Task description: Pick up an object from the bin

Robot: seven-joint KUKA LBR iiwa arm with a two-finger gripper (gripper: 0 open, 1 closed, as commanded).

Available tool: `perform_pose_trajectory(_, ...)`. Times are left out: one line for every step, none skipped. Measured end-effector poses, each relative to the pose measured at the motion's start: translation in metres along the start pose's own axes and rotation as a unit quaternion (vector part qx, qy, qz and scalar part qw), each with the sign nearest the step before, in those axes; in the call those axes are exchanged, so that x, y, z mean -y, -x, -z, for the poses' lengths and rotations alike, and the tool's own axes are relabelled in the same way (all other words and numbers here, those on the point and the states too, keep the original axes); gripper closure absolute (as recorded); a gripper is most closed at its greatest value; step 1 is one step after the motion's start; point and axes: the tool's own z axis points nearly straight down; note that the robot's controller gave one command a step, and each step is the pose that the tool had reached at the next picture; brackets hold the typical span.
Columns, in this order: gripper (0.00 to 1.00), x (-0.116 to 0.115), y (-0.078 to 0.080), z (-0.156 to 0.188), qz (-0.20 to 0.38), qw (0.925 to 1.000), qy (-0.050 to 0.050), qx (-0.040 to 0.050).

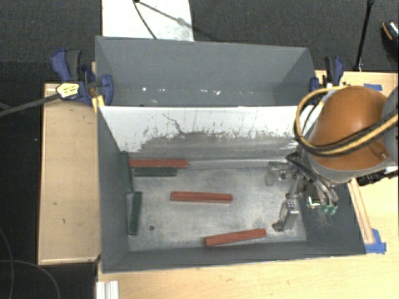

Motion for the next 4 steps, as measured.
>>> perform_pose_trajectory(0.0,0.012,0.017,-0.131,0.044,0.9991,0.0,-0.0001)
perform_pose_trajectory(0.0,-0.047,0.035,-0.117,-0.036,0.9993,0.001,0.0052)
perform_pose_trajectory(0.0,-0.087,0.082,-0.126,-0.023,0.9997,0.001,0.0056)
perform_pose_trajectory(1.0,-0.084,0.081,-0.126,-0.023,0.9997,0.0,0.0041)
